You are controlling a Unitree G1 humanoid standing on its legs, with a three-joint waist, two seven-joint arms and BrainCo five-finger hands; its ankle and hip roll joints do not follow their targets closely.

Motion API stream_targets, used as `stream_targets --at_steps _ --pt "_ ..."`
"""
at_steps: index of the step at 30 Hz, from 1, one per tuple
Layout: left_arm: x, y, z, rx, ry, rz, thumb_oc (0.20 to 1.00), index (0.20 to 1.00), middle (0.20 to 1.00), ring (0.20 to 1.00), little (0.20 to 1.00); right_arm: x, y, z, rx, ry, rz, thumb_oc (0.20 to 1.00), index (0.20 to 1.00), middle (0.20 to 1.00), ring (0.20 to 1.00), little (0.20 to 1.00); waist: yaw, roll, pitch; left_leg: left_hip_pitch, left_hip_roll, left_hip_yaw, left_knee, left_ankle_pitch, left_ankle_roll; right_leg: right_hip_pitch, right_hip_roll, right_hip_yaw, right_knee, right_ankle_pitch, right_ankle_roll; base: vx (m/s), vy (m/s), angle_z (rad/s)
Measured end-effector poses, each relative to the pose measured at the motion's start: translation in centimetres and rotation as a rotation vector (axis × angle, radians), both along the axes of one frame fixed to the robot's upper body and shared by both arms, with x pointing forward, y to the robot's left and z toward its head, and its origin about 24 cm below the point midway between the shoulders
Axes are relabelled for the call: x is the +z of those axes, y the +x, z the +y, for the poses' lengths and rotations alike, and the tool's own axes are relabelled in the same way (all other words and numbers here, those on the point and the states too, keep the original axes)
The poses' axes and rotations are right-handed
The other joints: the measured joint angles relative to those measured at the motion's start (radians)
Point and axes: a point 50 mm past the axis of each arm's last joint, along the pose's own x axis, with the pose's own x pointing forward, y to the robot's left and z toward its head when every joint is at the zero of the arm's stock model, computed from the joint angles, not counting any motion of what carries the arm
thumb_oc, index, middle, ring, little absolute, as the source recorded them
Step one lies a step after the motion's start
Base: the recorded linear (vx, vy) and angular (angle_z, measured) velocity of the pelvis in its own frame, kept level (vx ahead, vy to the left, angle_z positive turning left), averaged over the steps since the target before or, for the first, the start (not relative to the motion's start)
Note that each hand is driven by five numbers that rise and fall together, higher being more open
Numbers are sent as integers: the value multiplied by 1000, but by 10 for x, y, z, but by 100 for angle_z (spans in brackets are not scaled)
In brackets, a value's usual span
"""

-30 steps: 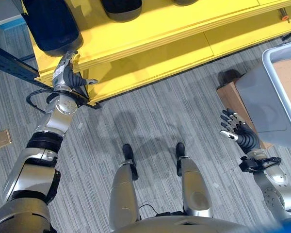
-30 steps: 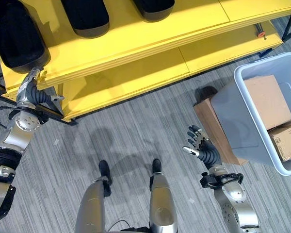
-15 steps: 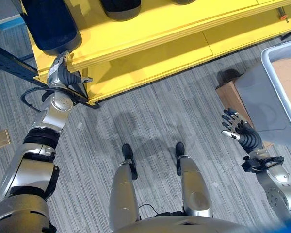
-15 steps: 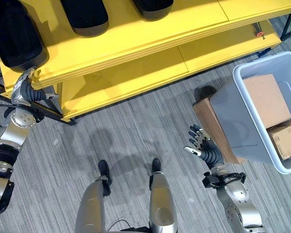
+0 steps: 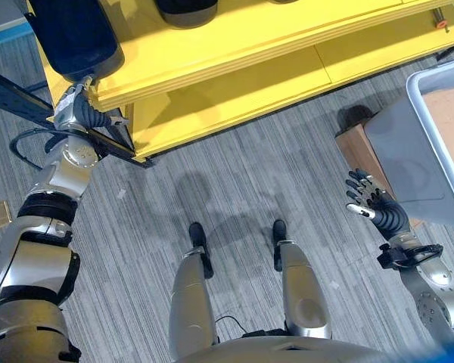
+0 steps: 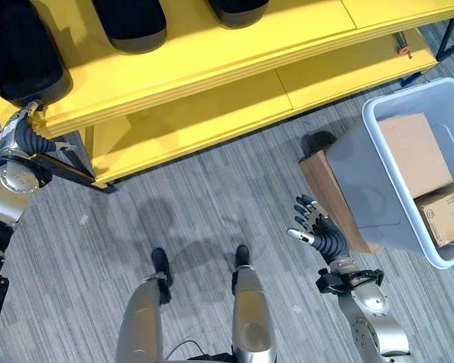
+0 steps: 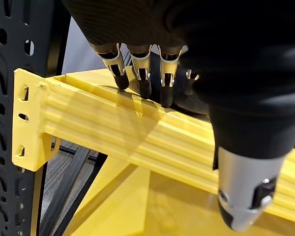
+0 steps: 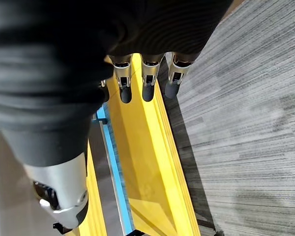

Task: Move parts from the plastic box to the shelf.

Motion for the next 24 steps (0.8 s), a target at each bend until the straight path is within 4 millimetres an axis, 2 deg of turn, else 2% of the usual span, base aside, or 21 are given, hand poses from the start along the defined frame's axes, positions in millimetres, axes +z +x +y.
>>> stream_targets --at_steps 16,24 --pt "14 1 8 25 39 10 1000 1000 1000 1000 1000 1 -1 1 27 3 -3 1000 1000 1000 1000 1000 -5 -1 0 -16 0 4 12 -6 2 -16 -1 3 3 0 1 6 5 0" --pt "15 2 9 28 45 19 1000 1000 1000 1000 1000 1 -1 1 30 3 -2 1000 1000 1000 1000 1000 -5 -1 0 -16 0 8 12 -9 2 -19 -1 5 3 0 1 0 0 0"
